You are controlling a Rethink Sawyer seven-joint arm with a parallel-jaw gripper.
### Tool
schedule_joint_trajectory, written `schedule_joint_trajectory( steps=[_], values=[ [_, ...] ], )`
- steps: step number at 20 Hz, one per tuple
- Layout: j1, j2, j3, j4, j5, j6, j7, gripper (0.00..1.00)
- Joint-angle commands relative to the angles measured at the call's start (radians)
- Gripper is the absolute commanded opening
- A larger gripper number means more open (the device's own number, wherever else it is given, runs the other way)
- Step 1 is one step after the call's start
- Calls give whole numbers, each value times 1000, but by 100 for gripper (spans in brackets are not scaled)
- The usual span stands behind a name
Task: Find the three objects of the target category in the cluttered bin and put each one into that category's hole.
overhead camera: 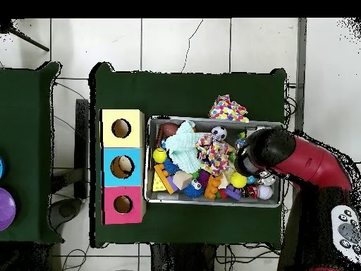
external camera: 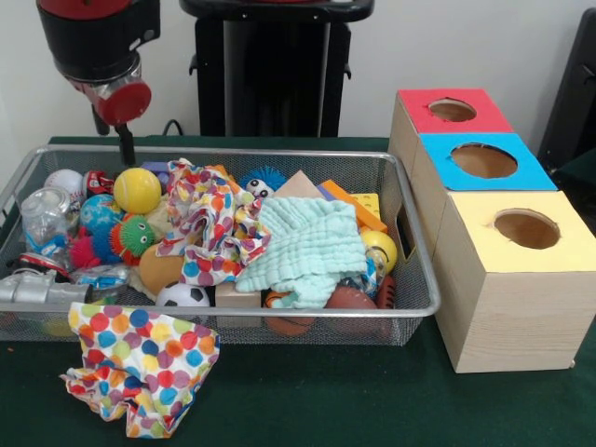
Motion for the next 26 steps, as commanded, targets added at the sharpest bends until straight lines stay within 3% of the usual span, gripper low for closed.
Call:
schedule_joint_trajectory(
  steps=[1, 13, 17, 22, 26],
  values=[
    [-2, 14, 134, 117, 121, 77, 61, 100],
    [11, 66, 180, 161, 244, -106, 112, 100],
    [12, 71, 191, 173, 282, -117, 111, 100],
    [-14, 99, 242, 198, 344, -144, 76, 100],
    [-41, 135, 289, 192, 344, -169, -12, 100]
  ],
)
